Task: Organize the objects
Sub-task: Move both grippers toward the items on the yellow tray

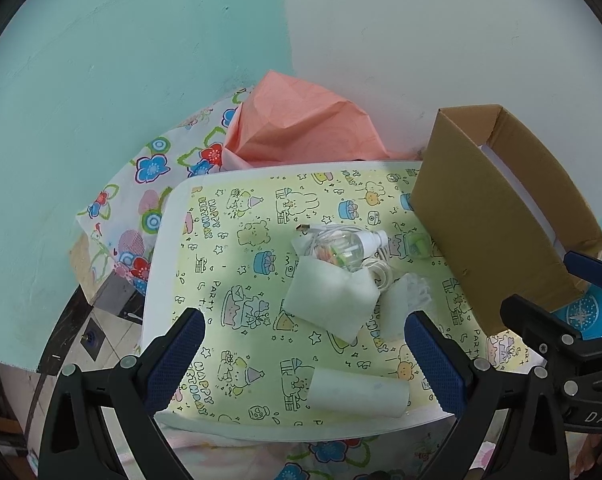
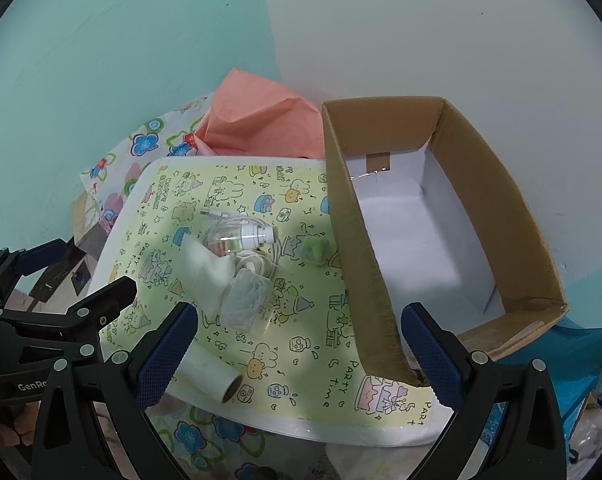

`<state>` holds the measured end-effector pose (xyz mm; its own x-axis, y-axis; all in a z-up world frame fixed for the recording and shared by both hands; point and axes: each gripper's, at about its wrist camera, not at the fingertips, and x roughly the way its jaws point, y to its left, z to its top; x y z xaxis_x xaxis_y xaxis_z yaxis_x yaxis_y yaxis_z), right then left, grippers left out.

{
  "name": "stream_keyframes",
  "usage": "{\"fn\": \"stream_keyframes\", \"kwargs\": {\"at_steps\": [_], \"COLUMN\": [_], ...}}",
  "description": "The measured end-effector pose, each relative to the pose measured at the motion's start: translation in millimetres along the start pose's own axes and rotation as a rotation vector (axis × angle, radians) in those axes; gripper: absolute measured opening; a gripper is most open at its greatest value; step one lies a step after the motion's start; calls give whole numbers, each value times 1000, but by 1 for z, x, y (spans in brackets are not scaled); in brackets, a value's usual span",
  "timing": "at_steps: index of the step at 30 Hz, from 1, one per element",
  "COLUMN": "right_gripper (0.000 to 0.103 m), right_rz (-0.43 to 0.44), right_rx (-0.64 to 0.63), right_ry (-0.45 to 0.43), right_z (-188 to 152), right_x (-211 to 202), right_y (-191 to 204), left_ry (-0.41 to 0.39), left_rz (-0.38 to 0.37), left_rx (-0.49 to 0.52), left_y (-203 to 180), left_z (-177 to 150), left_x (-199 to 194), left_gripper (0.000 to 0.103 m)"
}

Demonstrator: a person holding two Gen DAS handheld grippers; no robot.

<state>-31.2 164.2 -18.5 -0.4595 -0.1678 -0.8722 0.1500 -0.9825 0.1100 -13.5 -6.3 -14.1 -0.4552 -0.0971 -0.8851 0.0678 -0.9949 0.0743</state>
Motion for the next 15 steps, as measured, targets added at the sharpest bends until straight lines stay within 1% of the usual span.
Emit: {"fn": "stream_keyframes", "kwargs": {"at_steps": [8, 15], "right_gripper": [103, 103], "right_rz": [-22, -24], "right_rx": [-15, -41], "right_ry": [5, -18], "right_z": [1, 5], "right_x": [2, -5], "right_y": [4, 13], "left_ry": [4, -11], "left_rz": [-6, -2], "left_rx": [-13, -33], "left_y": [4, 11], "left_z": [-2, 0], "left_x": [2, -5], "left_gripper": [101, 101]}}
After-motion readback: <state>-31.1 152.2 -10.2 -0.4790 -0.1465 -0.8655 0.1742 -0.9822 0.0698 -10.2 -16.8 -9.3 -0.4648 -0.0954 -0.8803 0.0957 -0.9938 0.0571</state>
